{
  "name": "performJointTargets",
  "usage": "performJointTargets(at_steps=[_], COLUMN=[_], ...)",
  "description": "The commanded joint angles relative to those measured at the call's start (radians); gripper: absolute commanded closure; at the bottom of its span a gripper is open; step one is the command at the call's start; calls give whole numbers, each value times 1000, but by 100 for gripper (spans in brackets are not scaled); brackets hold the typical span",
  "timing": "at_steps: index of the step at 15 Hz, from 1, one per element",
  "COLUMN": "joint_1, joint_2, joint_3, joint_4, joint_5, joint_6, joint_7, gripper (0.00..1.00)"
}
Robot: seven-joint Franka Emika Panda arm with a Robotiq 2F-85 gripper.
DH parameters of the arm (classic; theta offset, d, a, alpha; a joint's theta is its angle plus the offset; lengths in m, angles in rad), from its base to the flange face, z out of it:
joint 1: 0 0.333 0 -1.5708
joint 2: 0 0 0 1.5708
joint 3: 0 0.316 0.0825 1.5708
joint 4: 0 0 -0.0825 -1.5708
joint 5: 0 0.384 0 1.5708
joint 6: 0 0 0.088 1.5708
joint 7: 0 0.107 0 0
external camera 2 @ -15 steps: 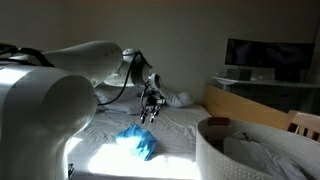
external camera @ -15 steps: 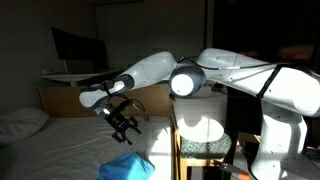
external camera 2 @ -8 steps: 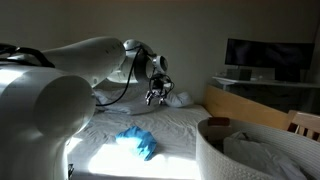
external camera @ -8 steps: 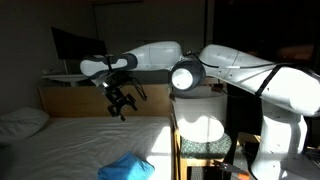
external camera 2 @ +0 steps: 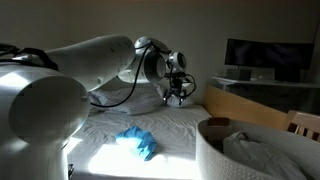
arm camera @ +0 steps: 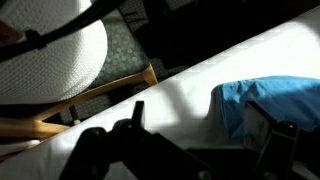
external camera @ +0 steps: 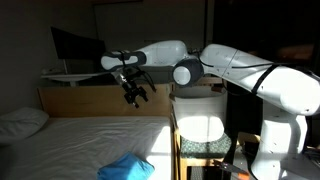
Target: Take the white and the blue cloths out of the basket and put them on the bed
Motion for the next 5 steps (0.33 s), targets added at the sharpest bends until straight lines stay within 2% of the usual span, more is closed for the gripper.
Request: performJointTargets(at_steps=[1, 2, 5], joint_1=[-14, -37, -35], joint_2=[0, 58, 58], joint_3=[0, 26, 27], joint_4=[5, 119, 121], joint_5=[1, -17, -16], joint_6=[3, -49, -48], joint_7=[-5, -6, -6], gripper=[0, 0, 0])
